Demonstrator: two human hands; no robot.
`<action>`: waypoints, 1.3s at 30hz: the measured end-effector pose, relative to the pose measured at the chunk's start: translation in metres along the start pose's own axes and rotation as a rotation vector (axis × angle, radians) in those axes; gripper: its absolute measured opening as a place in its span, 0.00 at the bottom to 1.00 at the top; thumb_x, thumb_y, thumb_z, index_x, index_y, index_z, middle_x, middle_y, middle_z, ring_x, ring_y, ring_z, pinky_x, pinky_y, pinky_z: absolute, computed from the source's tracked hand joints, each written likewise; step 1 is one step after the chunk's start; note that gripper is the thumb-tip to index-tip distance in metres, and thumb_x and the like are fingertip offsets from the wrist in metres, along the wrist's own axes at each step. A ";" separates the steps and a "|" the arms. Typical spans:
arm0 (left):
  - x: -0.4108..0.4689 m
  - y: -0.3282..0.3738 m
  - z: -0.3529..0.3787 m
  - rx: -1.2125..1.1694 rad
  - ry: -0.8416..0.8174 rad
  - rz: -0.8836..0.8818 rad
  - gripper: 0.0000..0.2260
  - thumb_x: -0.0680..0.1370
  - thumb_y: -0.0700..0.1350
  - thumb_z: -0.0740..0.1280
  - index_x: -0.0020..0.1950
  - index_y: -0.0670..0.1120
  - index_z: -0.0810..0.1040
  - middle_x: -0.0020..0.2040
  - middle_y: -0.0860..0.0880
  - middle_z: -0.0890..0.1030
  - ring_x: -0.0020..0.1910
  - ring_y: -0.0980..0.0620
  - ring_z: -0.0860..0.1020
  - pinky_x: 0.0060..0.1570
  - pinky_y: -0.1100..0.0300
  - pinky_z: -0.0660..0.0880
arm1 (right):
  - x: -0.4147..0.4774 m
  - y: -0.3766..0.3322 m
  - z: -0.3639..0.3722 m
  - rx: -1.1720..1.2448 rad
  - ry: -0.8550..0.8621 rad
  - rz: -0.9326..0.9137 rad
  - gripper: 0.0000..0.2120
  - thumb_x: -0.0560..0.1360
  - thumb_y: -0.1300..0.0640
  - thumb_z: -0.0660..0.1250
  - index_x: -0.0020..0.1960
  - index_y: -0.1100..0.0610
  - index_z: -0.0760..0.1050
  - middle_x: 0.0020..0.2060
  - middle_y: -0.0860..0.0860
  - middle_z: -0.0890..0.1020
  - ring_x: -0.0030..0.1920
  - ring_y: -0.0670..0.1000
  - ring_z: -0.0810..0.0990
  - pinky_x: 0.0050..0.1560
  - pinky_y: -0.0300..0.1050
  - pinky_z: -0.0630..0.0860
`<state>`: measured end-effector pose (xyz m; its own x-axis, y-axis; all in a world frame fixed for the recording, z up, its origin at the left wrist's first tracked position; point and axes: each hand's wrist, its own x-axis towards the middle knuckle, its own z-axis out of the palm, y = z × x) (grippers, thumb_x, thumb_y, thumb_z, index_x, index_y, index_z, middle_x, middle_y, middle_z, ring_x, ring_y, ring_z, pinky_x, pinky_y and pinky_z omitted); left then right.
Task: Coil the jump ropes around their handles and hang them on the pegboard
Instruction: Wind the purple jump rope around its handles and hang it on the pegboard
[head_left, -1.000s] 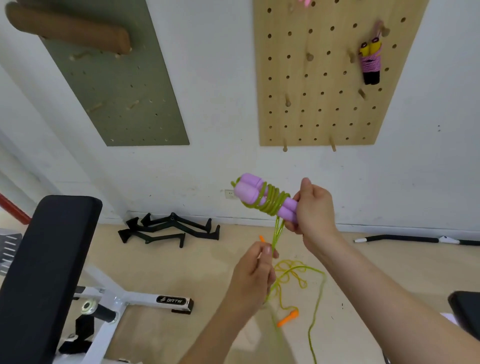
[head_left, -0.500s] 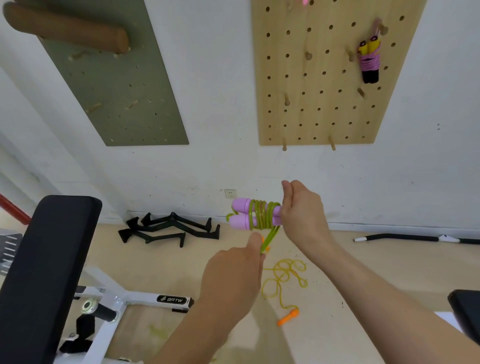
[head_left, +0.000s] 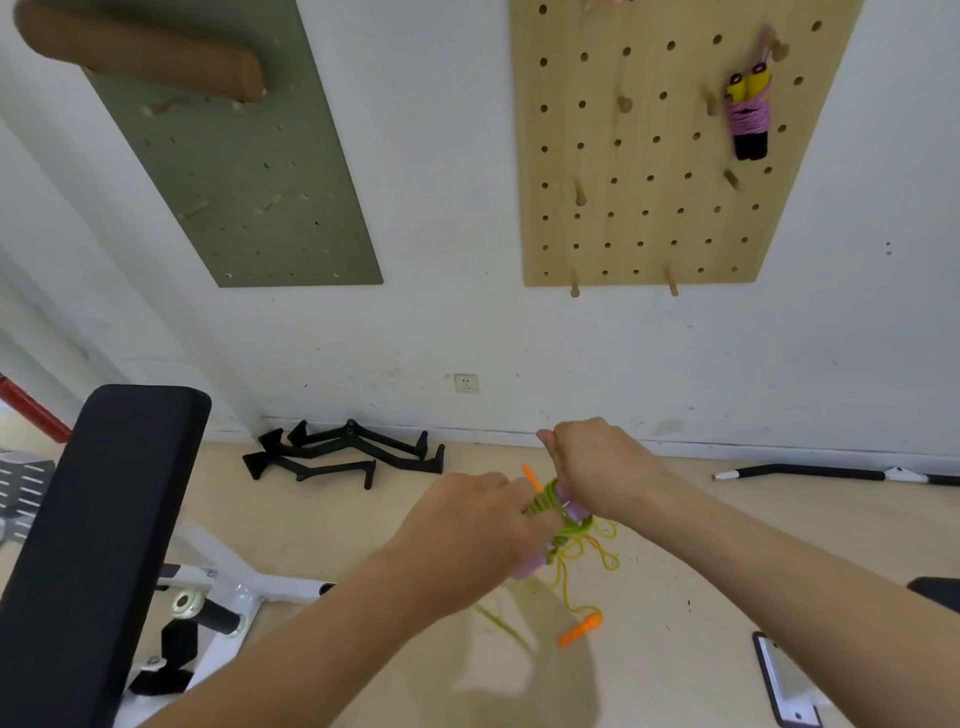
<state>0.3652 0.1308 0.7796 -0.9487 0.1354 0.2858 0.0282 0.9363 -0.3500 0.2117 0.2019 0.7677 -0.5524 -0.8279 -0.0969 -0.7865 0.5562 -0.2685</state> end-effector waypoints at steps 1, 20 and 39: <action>0.001 -0.002 0.002 0.006 0.002 0.036 0.13 0.58 0.39 0.68 0.37 0.54 0.78 0.27 0.53 0.68 0.22 0.53 0.66 0.25 0.64 0.52 | -0.003 0.001 -0.001 0.021 -0.017 -0.011 0.15 0.81 0.52 0.57 0.41 0.59 0.74 0.40 0.59 0.82 0.44 0.61 0.81 0.37 0.44 0.68; 0.017 -0.019 0.039 -1.862 -0.087 -0.785 0.05 0.71 0.44 0.70 0.40 0.42 0.79 0.35 0.47 0.79 0.34 0.52 0.77 0.39 0.59 0.75 | -0.034 -0.002 -0.033 1.152 0.006 -0.069 0.25 0.81 0.47 0.55 0.29 0.58 0.66 0.15 0.54 0.65 0.15 0.50 0.64 0.20 0.33 0.59; 0.005 0.050 0.011 -0.402 -0.276 -0.699 0.18 0.79 0.50 0.61 0.68 0.50 0.65 0.43 0.47 0.81 0.42 0.44 0.80 0.30 0.57 0.65 | 0.002 -0.002 -0.002 0.579 0.619 0.050 0.19 0.82 0.53 0.53 0.33 0.55 0.61 0.26 0.52 0.69 0.31 0.59 0.68 0.35 0.48 0.61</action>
<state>0.3580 0.1745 0.7534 -0.8308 -0.5518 0.0726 -0.5326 0.8261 0.1840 0.2117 0.1987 0.7698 -0.7672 -0.5208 0.3745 -0.5845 0.3270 -0.7425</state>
